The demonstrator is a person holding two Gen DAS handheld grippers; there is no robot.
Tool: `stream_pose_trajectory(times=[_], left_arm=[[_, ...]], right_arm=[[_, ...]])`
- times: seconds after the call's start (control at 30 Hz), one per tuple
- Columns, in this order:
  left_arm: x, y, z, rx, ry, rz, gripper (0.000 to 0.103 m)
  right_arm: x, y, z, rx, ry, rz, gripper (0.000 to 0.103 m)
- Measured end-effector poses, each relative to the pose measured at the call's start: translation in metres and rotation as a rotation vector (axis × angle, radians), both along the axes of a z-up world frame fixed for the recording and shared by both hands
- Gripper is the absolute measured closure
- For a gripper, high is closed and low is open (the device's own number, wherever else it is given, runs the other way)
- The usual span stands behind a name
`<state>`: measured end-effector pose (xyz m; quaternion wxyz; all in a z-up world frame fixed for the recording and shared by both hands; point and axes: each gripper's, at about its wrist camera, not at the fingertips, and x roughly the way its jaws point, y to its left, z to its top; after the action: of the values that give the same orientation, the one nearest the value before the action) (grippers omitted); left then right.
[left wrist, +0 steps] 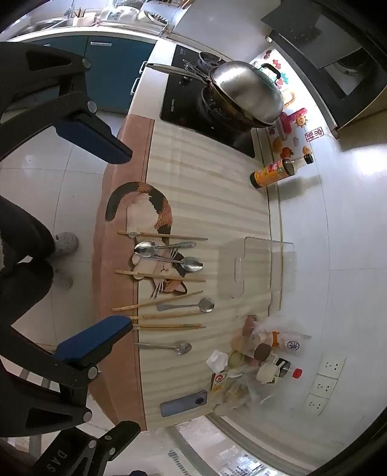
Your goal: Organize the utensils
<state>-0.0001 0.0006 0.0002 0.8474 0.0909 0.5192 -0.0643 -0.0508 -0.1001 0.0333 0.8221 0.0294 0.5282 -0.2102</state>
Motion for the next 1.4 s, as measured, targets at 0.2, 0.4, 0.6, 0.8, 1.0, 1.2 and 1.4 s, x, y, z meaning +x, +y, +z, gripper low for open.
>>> stream_pose_trajectory(times=[0.2,0.4,0.6,0.8,1.0,1.2,1.4], left_arm=[[0.0,0.001,0.001,0.002,0.0,0.006,0.0],[-0.007,0.008,-0.001,0.004,-0.011,0.012,0.0],[-0.007,0.012,0.004,0.005,-0.012,0.01,0.0],[-0.005,0.011,0.005,0.01,-0.014,-0.001,0.0],[-0.005,0.012,0.007,0.01,-0.015,-0.001,0.0],[-0.003,0.014,0.012,0.011,-0.019,0.001,0.0],[-0.005,0.014,0.009,0.012,-0.018,0.002,0.0]], right_arm=[[0.001,0.001,0.001,0.009,0.005,0.002,0.0],[-0.006,0.002,-0.007,0.01,0.003,0.002,0.0],[-0.006,0.004,-0.003,0.016,0.009,-0.006,0.0],[-0.008,0.004,-0.003,0.026,0.01,-0.018,0.0],[-0.01,0.005,-0.004,0.025,0.01,-0.018,0.0],[-0.01,0.004,-0.004,0.026,0.007,-0.019,0.0],[-0.01,0.004,-0.003,0.028,0.007,-0.018,0.0]])
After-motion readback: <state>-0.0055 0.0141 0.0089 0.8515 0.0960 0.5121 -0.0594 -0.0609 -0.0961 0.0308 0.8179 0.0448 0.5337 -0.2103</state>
